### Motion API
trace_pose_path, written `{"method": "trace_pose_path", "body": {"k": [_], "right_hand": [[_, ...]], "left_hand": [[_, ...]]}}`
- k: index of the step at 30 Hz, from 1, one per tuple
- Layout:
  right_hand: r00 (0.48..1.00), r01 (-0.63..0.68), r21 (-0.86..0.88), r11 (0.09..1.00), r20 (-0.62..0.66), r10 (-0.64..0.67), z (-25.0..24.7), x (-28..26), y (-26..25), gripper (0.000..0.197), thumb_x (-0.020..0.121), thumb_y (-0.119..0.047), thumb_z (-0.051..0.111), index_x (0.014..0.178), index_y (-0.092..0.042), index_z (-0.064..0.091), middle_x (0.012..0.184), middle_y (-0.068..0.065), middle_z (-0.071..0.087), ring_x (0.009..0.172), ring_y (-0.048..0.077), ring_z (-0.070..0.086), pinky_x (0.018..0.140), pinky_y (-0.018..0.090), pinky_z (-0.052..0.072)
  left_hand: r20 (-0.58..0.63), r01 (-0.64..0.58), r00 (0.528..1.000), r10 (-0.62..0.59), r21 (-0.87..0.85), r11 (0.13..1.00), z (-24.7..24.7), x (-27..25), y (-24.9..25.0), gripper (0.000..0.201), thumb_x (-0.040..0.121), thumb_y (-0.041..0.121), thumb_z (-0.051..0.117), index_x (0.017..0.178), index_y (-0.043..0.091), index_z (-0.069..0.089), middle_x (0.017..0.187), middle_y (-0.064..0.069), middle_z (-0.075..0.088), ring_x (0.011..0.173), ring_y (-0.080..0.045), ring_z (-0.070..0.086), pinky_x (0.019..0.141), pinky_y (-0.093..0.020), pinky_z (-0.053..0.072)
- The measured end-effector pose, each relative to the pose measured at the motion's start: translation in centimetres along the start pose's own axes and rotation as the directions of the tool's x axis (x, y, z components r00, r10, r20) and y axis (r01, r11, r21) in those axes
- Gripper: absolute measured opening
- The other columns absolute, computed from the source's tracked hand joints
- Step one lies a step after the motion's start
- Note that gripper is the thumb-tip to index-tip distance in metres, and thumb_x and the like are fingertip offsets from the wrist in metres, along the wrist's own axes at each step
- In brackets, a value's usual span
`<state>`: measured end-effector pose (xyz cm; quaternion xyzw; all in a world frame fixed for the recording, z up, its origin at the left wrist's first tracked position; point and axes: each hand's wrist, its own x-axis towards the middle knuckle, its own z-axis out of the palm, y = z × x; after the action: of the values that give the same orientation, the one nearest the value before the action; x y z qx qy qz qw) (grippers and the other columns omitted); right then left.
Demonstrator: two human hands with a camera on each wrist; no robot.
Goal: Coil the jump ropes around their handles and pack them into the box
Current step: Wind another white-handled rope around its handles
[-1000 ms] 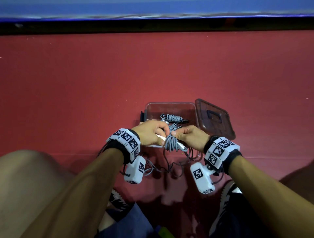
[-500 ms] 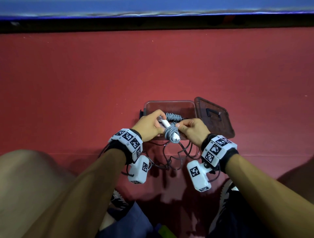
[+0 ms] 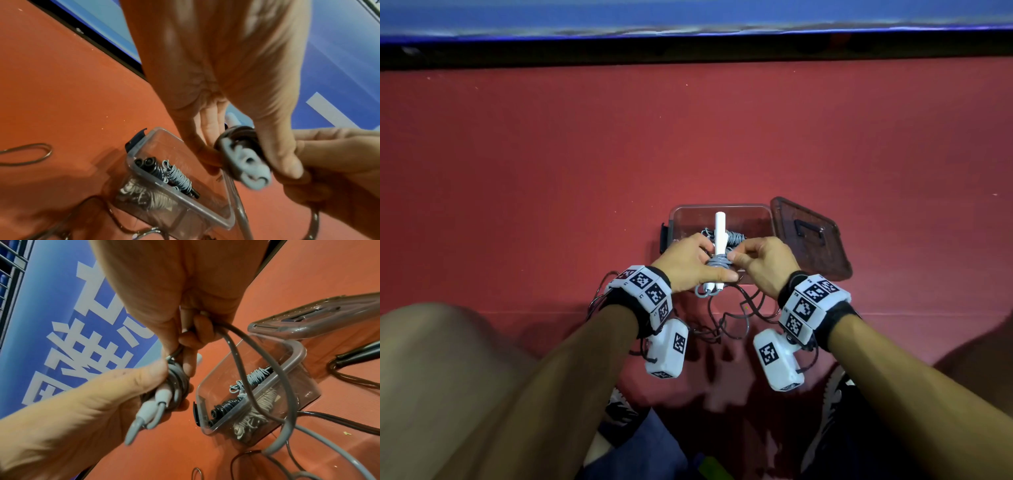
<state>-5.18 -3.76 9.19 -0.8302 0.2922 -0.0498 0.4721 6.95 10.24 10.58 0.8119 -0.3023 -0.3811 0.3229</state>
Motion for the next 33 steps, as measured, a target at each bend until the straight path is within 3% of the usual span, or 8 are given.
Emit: {"method": "trace_pose_path", "body": {"k": [3, 5, 10, 18, 21, 23, 26, 33], "right_hand": [[0.999, 0.034, 0.016, 0.999, 0.013, -0.034, -0.2, 0.3, 0.1, 0.017, 0.091, -0.027, 0.070, 0.075, -0.023, 0.075, 0.074, -0.006, 0.074, 0.075, 0.012, 0.069, 0.076, 0.029, 0.054], [0.998, 0.047, 0.041, 0.998, 0.039, -0.048, -0.6, 0.4, 0.0, 0.016, 0.092, -0.021, 0.068, 0.078, -0.021, 0.077, 0.075, -0.007, 0.074, 0.074, 0.011, 0.066, 0.078, 0.034, 0.053], [0.982, 0.000, 0.141, 0.990, 0.187, -0.026, -1.5, 0.0, -1.1, 0.022, 0.091, 0.003, 0.060, 0.090, -0.011, 0.078, 0.068, -0.009, 0.069, 0.056, -0.006, 0.056, 0.060, 0.011, 0.043], [0.981, -0.033, 0.175, 0.984, 0.193, -0.002, -1.5, 0.2, -0.8, 0.026, 0.089, 0.005, 0.059, 0.081, -0.011, 0.078, 0.083, 0.018, 0.075, 0.062, 0.012, 0.053, 0.059, 0.023, 0.041], [0.986, -0.010, 0.133, 0.991, 0.165, -0.012, -1.2, 0.4, -0.4, 0.026, 0.088, 0.000, 0.060, 0.079, -0.016, 0.079, 0.075, 0.007, 0.074, 0.057, 0.009, 0.054, 0.060, 0.025, 0.046], [0.988, 0.000, 0.098, 0.995, 0.156, -0.015, -0.9, 0.6, 0.1, 0.027, 0.088, -0.004, 0.059, 0.079, -0.020, 0.079, 0.081, 0.003, 0.077, 0.075, 0.023, 0.067, 0.079, 0.036, 0.054], [0.991, -0.002, 0.057, 0.998, 0.130, -0.005, -0.5, 0.8, 0.5, 0.023, 0.091, -0.007, 0.060, 0.087, -0.019, 0.079, 0.085, -0.003, 0.077, 0.087, 0.019, 0.070, 0.090, 0.038, 0.055], [0.992, 0.031, 0.135, 0.990, 0.117, -0.047, -0.9, 0.8, 0.0, 0.015, 0.091, -0.012, 0.069, 0.091, -0.022, 0.080, 0.083, -0.008, 0.076, 0.079, 0.007, 0.067, 0.085, 0.029, 0.054]], "left_hand": [[0.013, 0.029, 0.999, -0.029, -0.026, 0.999, -0.4, 0.2, -0.3, 0.079, 0.058, 0.051, 0.092, 0.122, 0.018, 0.058, 0.107, 0.004, 0.073, 0.094, -0.014, 0.071, 0.087, -0.032, 0.058], [0.021, 0.027, 0.999, -0.025, -0.116, 0.993, -0.7, 0.3, -0.3, 0.058, 0.069, 0.033, 0.090, 0.117, 0.017, 0.062, 0.105, 0.003, 0.076, 0.094, -0.019, 0.074, 0.090, -0.038, 0.059], [0.048, 0.060, 0.998, -0.050, -0.220, 0.974, -1.0, 0.2, -0.3, 0.053, 0.082, 0.006, 0.081, 0.131, 0.009, 0.060, 0.121, -0.006, 0.070, 0.106, -0.016, 0.070, 0.099, -0.031, 0.054], [0.023, 0.036, 0.999, -0.032, -0.198, 0.980, -1.3, -0.3, 0.2, 0.048, 0.086, 0.012, 0.078, 0.132, 0.014, 0.065, 0.110, 0.005, 0.073, 0.099, -0.004, 0.067, 0.086, -0.013, 0.048], [0.051, -0.017, 0.999, 0.021, -0.070, 0.997, -1.5, -0.3, 0.6, 0.028, 0.087, 0.022, 0.076, 0.115, 0.023, 0.076, 0.106, -0.003, 0.077, 0.099, -0.018, 0.071, 0.092, -0.034, 0.052], [0.062, -0.054, 0.997, 0.053, 0.005, 0.999, -1.4, -0.4, 0.7, 0.018, 0.087, 0.028, 0.075, 0.104, 0.024, 0.079, 0.097, -0.007, 0.077, 0.090, -0.028, 0.070, 0.085, -0.044, 0.055], [0.029, -0.071, 0.997, 0.071, 0.014, 0.997, -1.1, -0.4, 0.4, 0.019, 0.083, 0.035, 0.081, 0.096, 0.022, 0.078, 0.084, -0.005, 0.075, 0.070, -0.021, 0.066, 0.071, -0.037, 0.053], [0.022, -0.035, 0.999, 0.037, -0.083, 0.996, -1.3, 0.1, 0.3, 0.017, 0.087, 0.014, 0.076, 0.101, 0.023, 0.076, 0.094, -0.001, 0.079, 0.094, -0.025, 0.074, 0.094, -0.043, 0.058]]}}
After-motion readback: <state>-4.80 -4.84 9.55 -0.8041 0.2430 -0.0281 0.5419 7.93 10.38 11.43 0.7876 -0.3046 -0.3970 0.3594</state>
